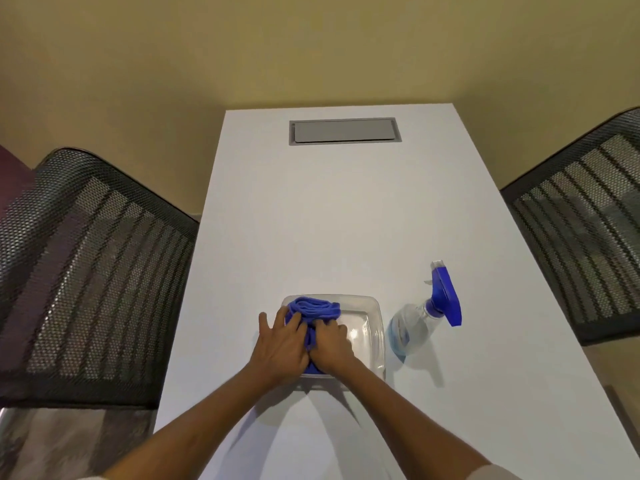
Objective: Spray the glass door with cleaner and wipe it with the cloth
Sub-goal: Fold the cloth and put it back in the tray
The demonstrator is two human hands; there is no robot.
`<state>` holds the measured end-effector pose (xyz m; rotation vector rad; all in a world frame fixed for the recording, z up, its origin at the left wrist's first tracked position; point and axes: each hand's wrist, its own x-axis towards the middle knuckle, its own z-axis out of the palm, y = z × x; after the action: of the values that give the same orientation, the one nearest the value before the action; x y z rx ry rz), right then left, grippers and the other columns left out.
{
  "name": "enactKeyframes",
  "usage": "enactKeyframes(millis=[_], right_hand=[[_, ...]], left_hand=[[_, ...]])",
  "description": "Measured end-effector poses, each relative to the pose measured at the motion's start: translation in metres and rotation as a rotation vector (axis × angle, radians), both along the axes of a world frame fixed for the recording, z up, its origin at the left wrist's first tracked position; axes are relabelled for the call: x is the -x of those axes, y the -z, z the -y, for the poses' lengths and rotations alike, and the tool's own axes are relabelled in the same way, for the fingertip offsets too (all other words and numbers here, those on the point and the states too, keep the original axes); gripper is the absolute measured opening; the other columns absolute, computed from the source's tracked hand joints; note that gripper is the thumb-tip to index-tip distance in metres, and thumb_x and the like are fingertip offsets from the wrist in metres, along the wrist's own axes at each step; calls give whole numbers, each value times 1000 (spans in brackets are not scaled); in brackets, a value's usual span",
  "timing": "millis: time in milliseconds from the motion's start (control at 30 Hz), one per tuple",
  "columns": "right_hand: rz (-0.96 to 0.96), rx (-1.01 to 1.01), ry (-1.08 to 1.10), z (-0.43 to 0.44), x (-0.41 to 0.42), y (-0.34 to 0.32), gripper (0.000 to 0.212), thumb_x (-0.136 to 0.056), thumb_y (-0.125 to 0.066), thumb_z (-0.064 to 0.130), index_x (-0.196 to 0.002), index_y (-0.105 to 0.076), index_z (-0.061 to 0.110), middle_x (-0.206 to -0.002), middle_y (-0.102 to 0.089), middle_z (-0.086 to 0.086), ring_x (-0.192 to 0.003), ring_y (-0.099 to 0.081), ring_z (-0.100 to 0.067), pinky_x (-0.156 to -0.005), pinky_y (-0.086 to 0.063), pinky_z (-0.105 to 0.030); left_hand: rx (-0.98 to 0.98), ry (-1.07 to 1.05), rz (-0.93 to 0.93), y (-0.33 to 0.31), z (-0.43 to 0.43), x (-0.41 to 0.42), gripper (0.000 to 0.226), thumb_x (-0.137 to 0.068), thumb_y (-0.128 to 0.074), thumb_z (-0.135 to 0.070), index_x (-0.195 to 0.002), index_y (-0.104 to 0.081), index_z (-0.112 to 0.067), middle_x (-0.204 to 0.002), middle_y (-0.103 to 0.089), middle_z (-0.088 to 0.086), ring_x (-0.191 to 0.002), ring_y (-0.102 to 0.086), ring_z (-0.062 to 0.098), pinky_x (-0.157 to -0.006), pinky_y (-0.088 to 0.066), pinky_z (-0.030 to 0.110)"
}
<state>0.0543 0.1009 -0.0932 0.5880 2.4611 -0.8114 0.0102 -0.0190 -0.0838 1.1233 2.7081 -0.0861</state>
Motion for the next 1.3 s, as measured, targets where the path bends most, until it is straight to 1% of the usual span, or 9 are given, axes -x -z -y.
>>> enactKeyframes(millis=[133,200,267,433,600,800,1000,1133,1300], right_hand=[[-28,45,-5,-9,-3,-9,19,-90,-49,21,-103,-55,10,-117,-58,-16,-111,-52,-38,-87,-45,-40],[-161,50,114,-14,-11,-21,6,-85,-53,14,-86,-58,11,-99,-65,-14,-98,-58,-33,-76,-50,-37],[-314,64,311,-18,-27,-35,9,-84,-60,13,-89,-66,8,-95,-68,-8,-91,-61,-24,-74,-52,-33],[-520,-161,777,-27,-81,-61,18,-86,-73,31,-88,-68,14,-90,-68,-2,-83,-56,-15,-71,-47,-25],[-609,-228,1119,-51,-106,-52,68,-64,-91,26,-114,-51,1,-115,-53,-17,-109,-54,-36,-94,-43,-46],[-645,-42,1046,-84,-95,-51,91,-71,-87,24,-142,-36,4,-141,-45,-16,-128,-47,-33,-104,-45,-47],[-661,126,996,-90,-92,-46,62,-85,-76,25,-137,-44,12,-129,-59,-10,-116,-59,-29,-97,-52,-40],[-653,232,1013,-92,-91,-51,57,-89,-71,20,-139,-44,11,-129,-59,-9,-116,-58,-24,-91,-43,-26],[-699,203,988,-91,-95,-70,53,-90,-70,20,-137,-47,11,-127,-61,-7,-115,-59,-22,-90,-40,-24]], left_hand=[[26,-8,15,3,-3,-1,35,-82,-44,-40,-107,-62,-25,-116,-62,0,-115,-48,29,-89,-35,57],[-19,-22,-39,-4,-10,-5,25,-79,-46,-38,-90,-63,-22,-103,-65,3,-107,-50,31,-84,-37,53],[-66,-49,-87,-9,-17,-11,29,-76,-47,-41,-85,-60,-16,-101,-64,9,-103,-51,35,-79,-39,52],[-61,-83,-56,-3,-26,-12,84,-76,-49,-64,-140,-43,-10,-145,-41,26,-135,-32,49,-91,-37,68],[-44,8,12,1,-26,-10,96,-75,-41,-77,-147,-30,-14,-154,-29,25,-139,-26,51,-94,-35,75],[-9,17,38,5,-29,-9,96,-76,-37,-79,-146,-31,-13,-152,-32,26,-138,-29,50,-96,-30,75],[-4,-44,9,6,-28,-11,94,-80,-31,-74,-145,-38,-6,-151,-33,27,-136,-32,50,-99,-33,71],[-15,-107,9,7,-24,-13,94,-81,-32,-73,-145,-35,-5,-151,-32,27,-138,-30,49,-103,-32,68],[-61,-128,2,6,-13,-18,93,-81,-35,-71,-144,-36,-2,-150,-34,28,-137,-32,47,-103,-34,65]])
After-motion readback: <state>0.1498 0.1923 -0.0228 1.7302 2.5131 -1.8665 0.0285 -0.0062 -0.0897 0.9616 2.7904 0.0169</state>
